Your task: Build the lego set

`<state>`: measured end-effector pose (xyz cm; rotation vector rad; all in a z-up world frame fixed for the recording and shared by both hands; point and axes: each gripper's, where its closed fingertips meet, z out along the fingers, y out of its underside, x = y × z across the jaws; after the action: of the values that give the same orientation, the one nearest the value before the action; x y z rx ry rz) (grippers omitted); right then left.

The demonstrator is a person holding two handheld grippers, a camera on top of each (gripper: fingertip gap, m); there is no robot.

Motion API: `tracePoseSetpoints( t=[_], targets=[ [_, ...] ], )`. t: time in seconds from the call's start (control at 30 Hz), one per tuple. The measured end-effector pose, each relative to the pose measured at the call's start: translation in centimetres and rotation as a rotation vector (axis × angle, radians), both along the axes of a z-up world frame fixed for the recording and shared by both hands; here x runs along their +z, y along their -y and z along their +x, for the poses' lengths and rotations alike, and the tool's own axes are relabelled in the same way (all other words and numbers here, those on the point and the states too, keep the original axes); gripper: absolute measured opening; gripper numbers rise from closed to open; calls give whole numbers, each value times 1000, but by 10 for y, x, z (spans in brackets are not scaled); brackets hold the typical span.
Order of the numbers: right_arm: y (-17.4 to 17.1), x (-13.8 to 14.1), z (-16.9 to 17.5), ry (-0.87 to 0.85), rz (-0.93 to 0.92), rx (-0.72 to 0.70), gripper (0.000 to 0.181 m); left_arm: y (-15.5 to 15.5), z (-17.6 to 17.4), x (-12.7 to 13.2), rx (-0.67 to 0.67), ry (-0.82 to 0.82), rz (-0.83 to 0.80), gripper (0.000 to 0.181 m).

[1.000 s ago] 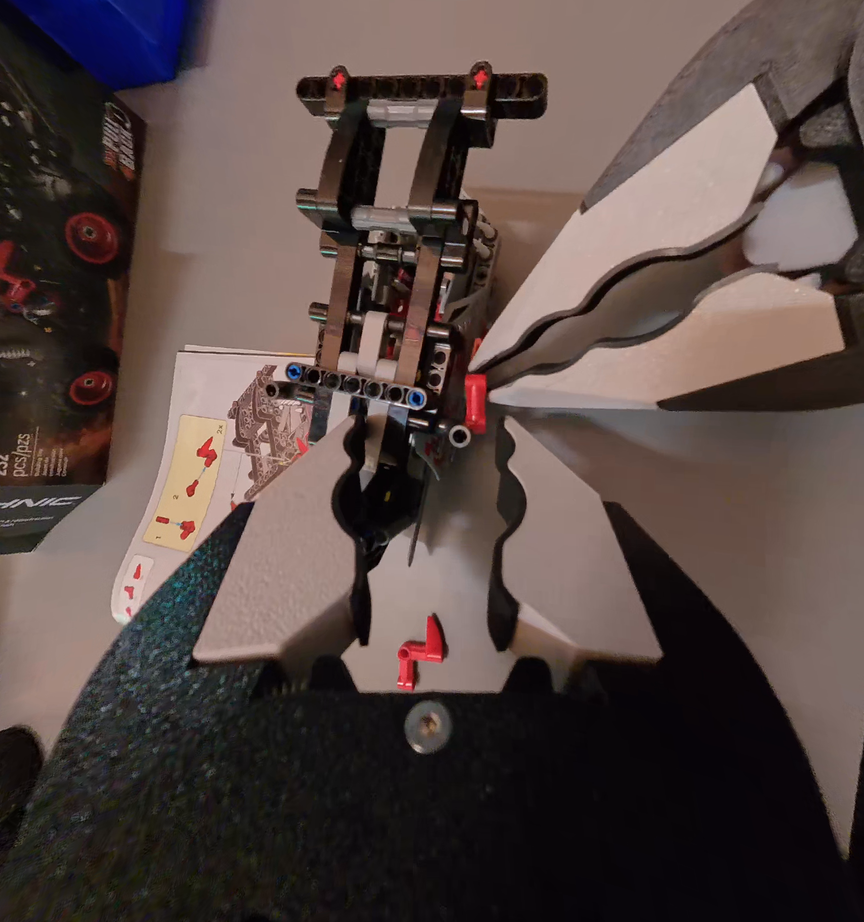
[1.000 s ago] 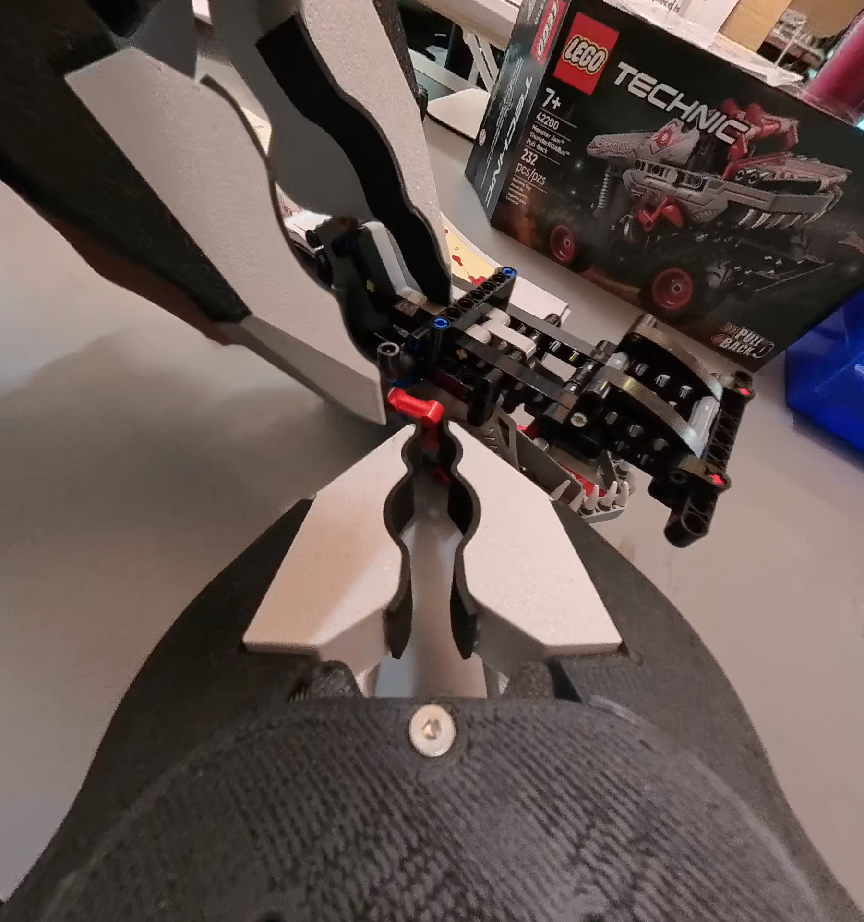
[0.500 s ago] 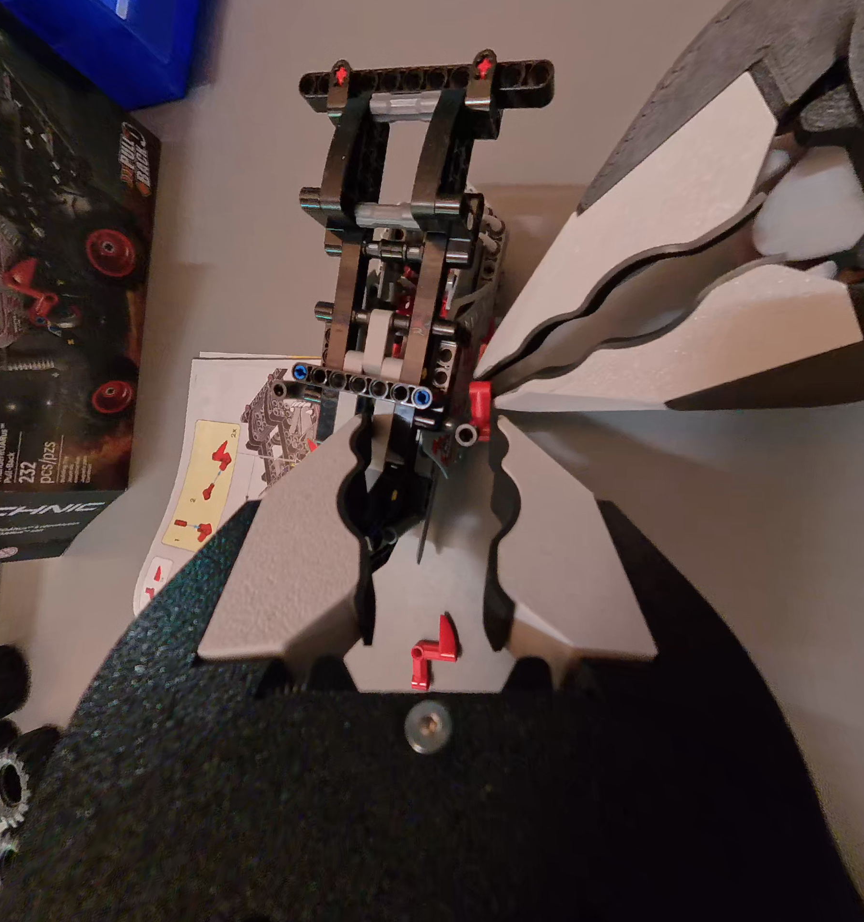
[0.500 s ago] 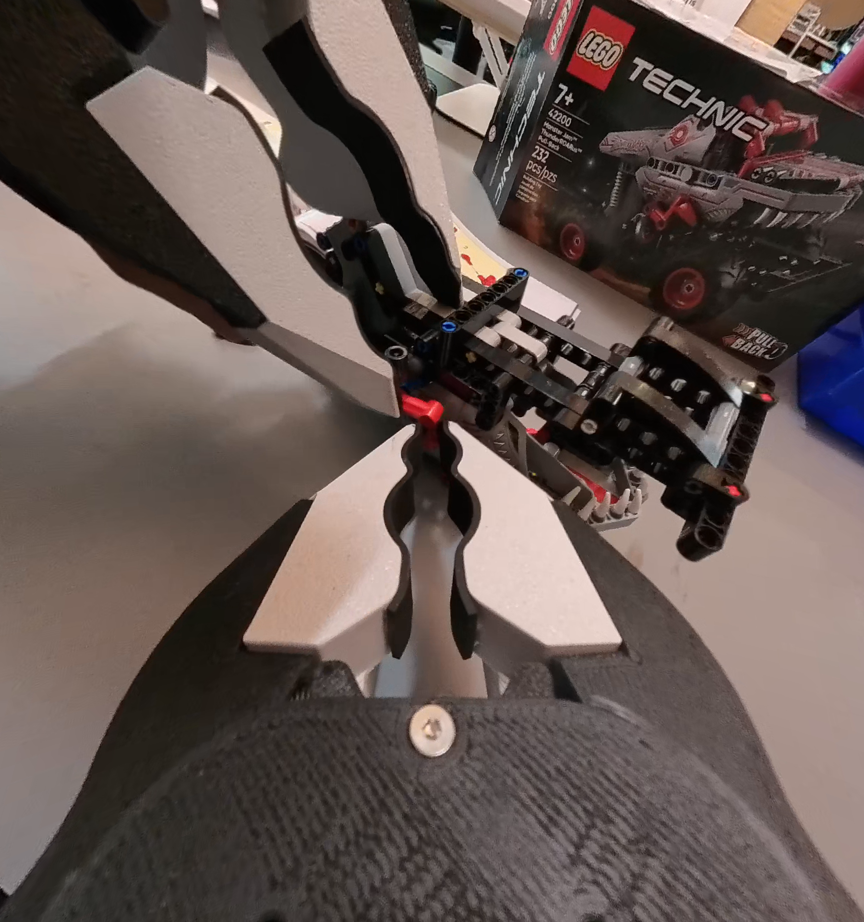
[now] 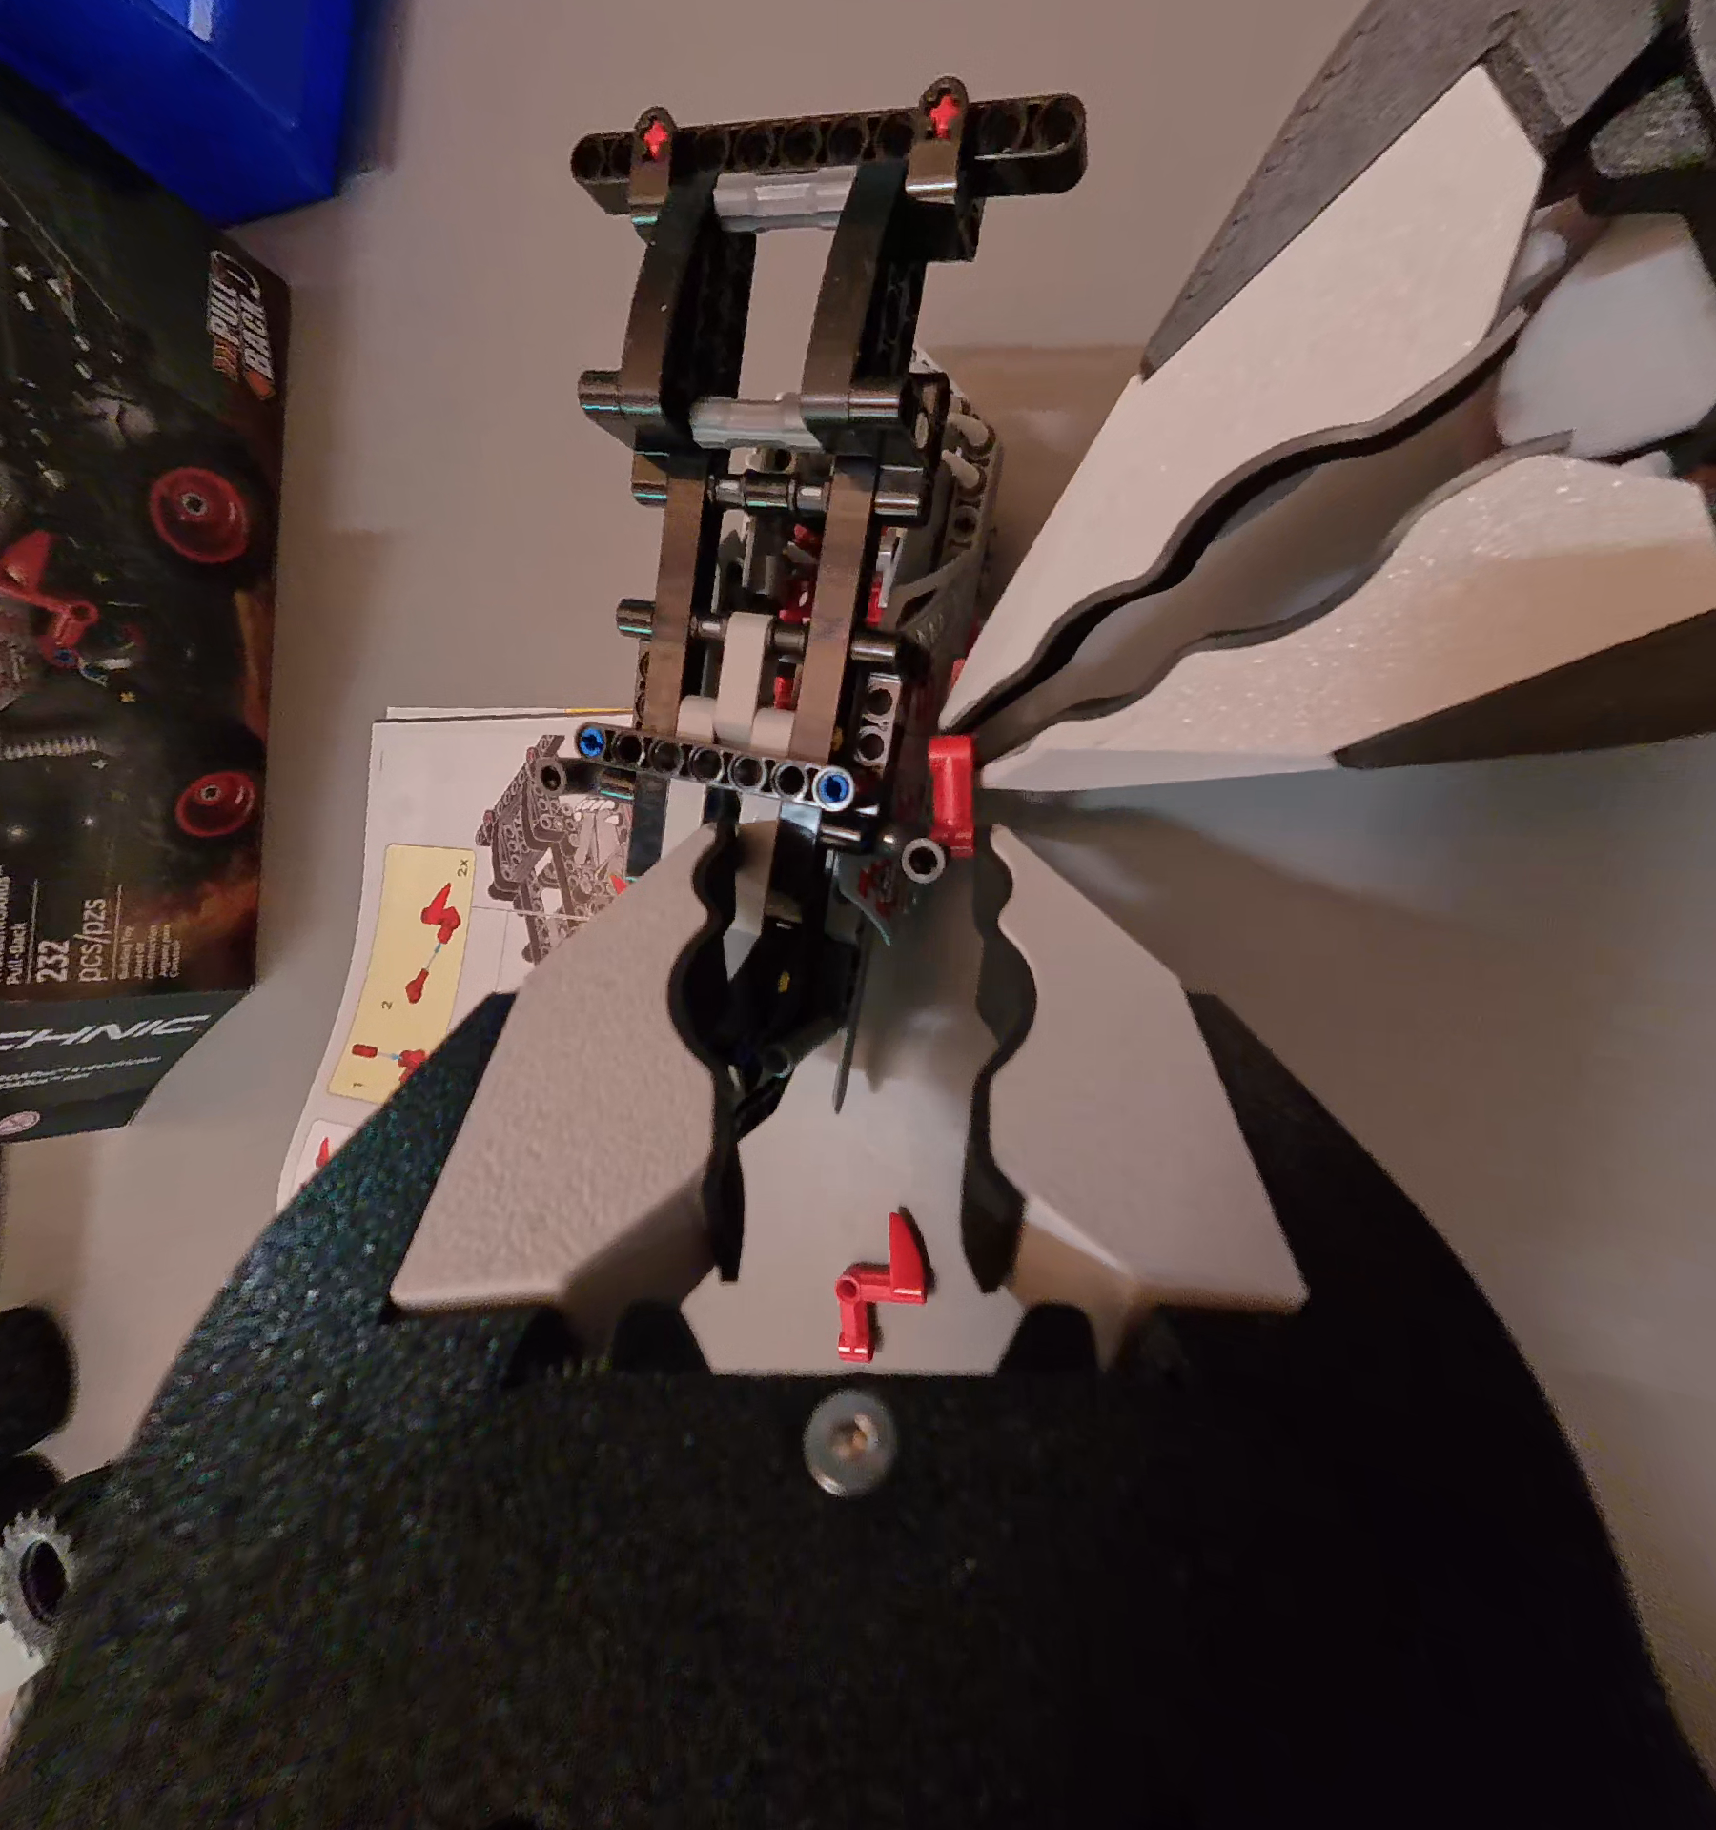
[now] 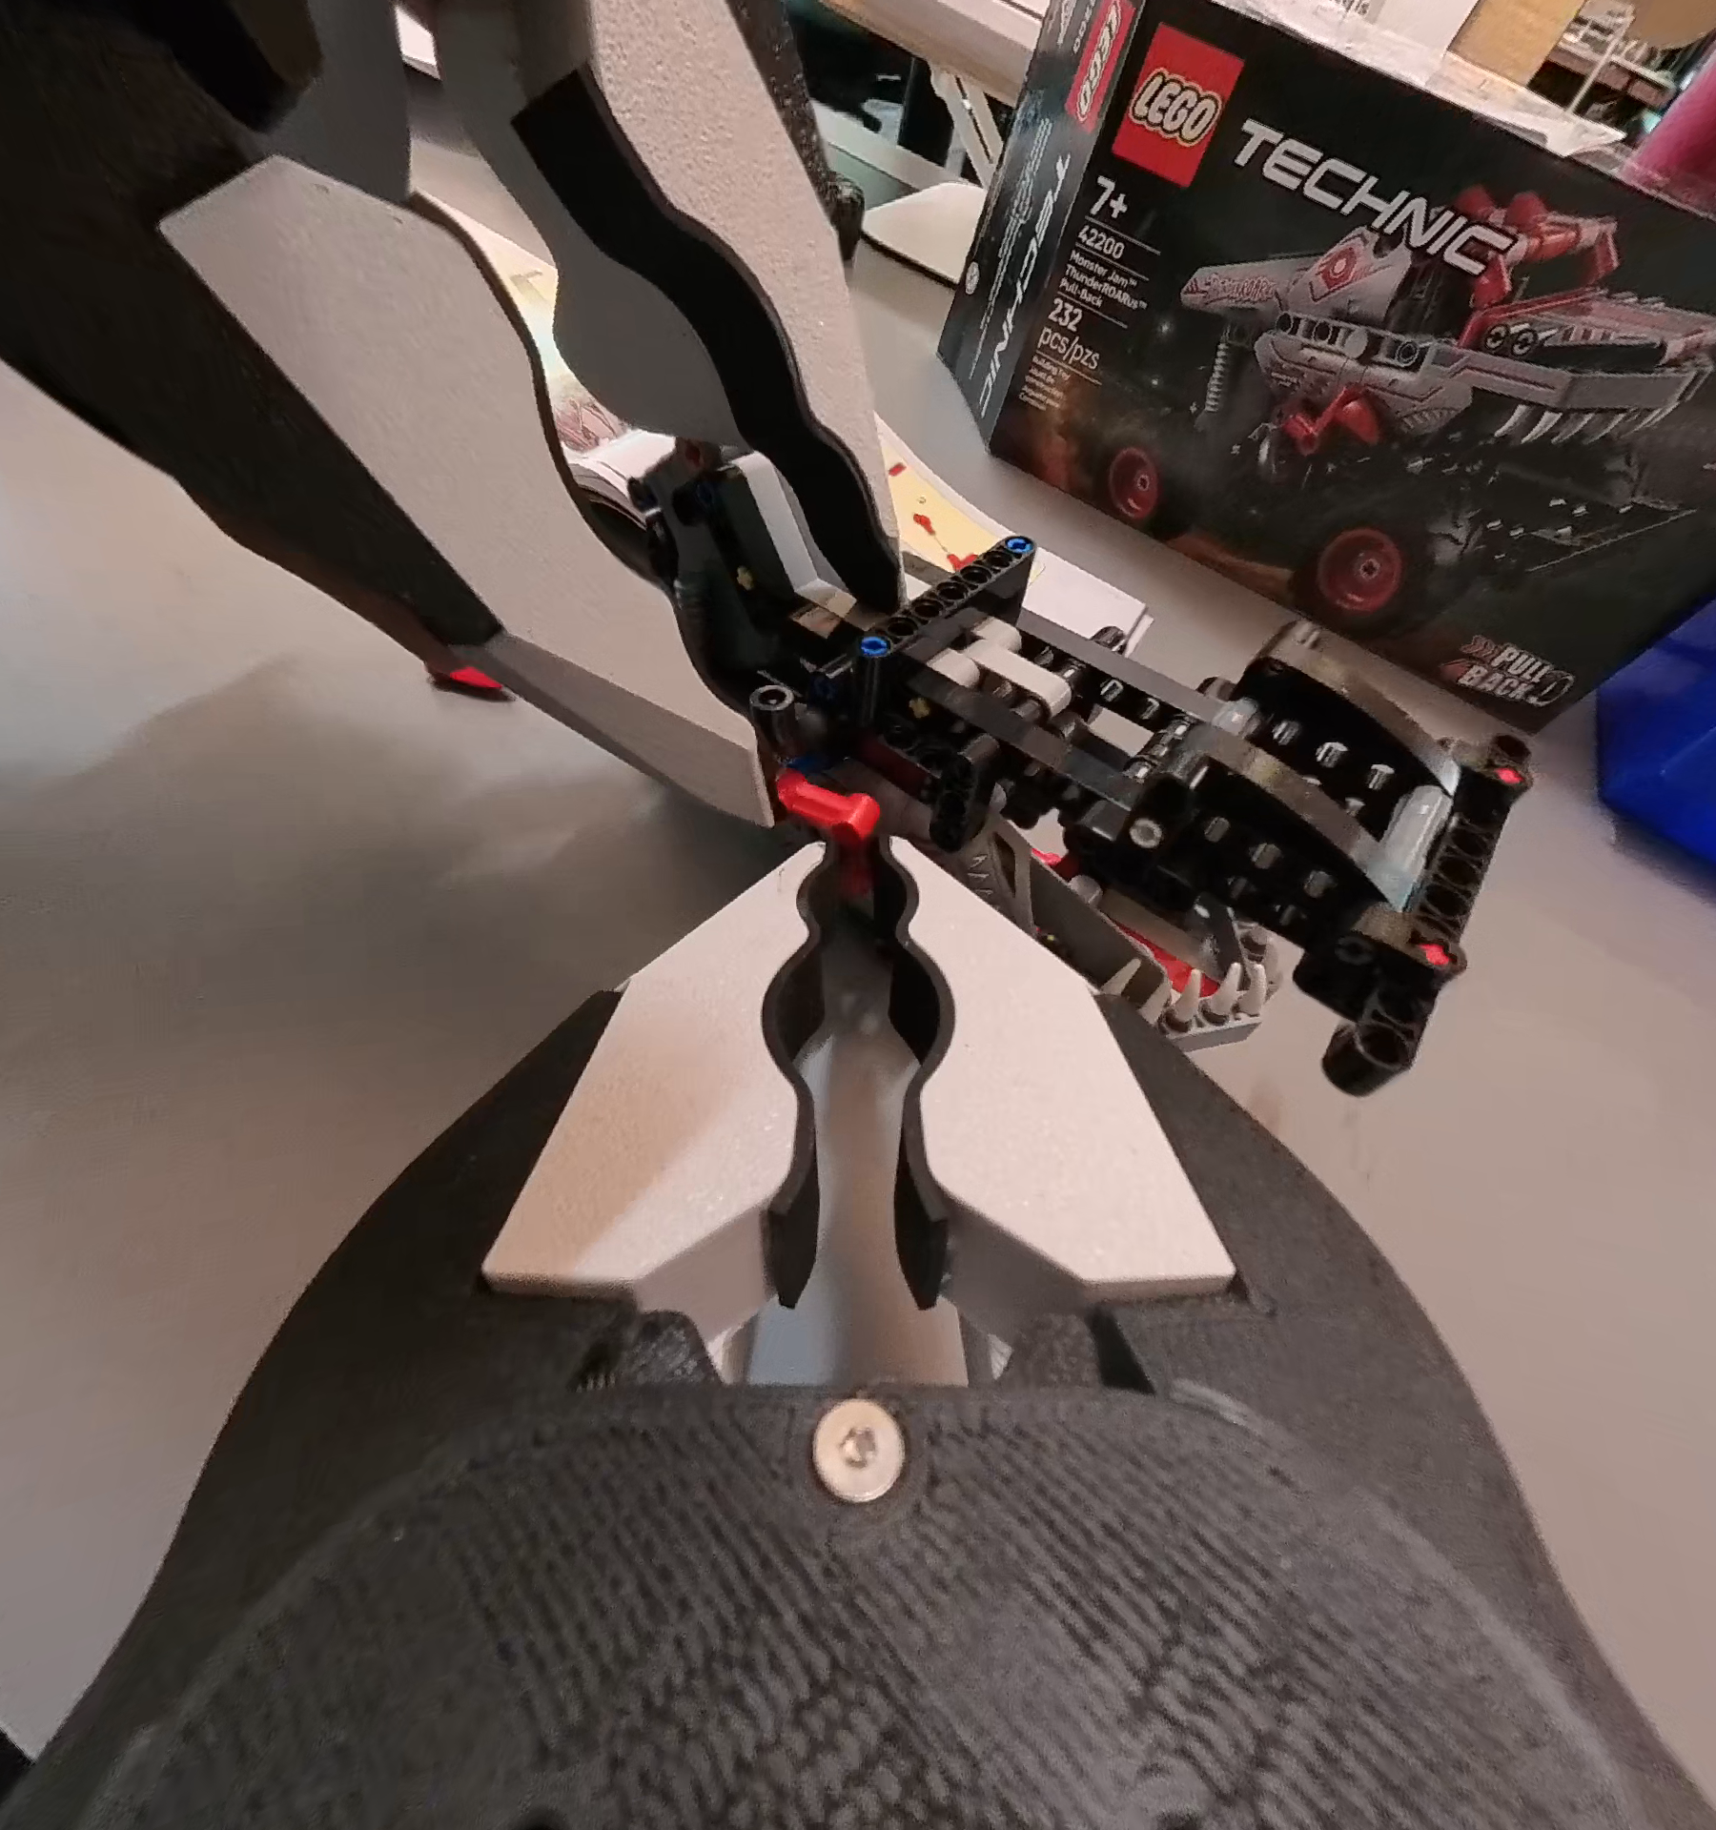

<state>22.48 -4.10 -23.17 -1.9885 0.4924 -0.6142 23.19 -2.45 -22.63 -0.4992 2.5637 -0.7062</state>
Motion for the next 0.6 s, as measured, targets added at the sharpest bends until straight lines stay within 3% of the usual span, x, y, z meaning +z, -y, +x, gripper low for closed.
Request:
tracePoseSetpoints(
  t=[0.6],
  targets=[
    [-6,-1,-3,26,-29,28,5,-8,0,-2,4,5,25,43]
  ],
)
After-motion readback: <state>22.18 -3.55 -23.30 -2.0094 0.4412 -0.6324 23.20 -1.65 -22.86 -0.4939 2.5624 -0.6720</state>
